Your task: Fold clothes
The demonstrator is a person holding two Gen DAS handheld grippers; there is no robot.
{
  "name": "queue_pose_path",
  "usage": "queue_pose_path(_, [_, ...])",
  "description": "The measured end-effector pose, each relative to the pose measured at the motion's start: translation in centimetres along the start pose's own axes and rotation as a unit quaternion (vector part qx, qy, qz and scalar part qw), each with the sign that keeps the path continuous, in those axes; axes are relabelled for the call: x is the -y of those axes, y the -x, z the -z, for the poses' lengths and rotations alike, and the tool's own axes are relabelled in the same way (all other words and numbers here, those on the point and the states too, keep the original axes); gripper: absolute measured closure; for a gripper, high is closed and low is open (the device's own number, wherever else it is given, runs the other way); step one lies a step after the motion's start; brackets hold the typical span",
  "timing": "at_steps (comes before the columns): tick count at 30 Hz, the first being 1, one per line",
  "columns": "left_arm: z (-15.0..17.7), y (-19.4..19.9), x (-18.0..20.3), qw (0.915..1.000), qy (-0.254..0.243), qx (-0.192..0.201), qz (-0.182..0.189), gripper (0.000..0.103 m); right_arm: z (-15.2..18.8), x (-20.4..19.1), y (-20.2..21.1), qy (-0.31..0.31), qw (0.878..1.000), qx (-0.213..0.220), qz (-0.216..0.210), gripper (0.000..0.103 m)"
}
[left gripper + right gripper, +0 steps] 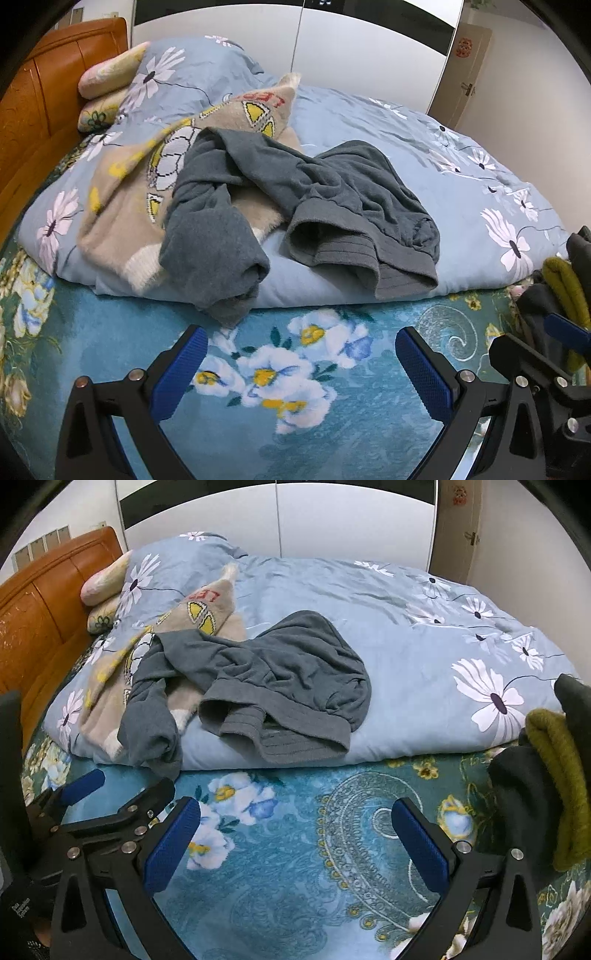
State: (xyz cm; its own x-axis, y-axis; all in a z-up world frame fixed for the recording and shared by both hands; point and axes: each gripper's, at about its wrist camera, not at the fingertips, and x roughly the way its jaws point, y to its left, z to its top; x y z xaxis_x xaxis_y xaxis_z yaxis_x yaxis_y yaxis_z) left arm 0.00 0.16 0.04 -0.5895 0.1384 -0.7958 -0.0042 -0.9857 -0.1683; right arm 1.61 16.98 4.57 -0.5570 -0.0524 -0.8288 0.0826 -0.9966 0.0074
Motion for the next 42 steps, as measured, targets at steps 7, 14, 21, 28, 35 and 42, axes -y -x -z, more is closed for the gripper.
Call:
queue_pose_path(7, [-0.3,-0.1,0.6,0.9998,-0.016,0.004,-0.009,0.000,-0.2,0.3,0.1,-0.015,1.000,0.008,-0.007,0.000])
queue_pose_path(14, [-1.3,-0.1,-0.5,0.9999,0.001,0.010,0.012,0.000,-0.5,0.2,0.2,-0.020,1.000,0.014,-0.001,0.000])
queue_pose_path(21, [-1.5,-0.4,-0.7,0.9998,0.004,0.012,0.012,0.000,-0.9,0.0,0.1,-0.015,1.000,0.013,0.002,0.000])
queue_pose_path(28, [-1.2,-1.0,-0.9,0.9999,0.002,0.007,0.009,0.000,-0.9,-0.3,-0.6,-0.003,1.000,0.005,0.003,0.000])
queue_pose_path(35, [-1.1,-1.6,-1.0,1.0000,-0.001,0.001,0.007,0.000,-0.6,-0.2,-1.4,-0.005,1.000,-0.004,0.002,0.000])
queue_pose_path(42, [-1.3,-1.9,-0.9,1.0000,-0.002,-0.001,0.008,0.000,-0.7,0.1,-1.9,-0.008,1.000,-0.008,0.002,0.000])
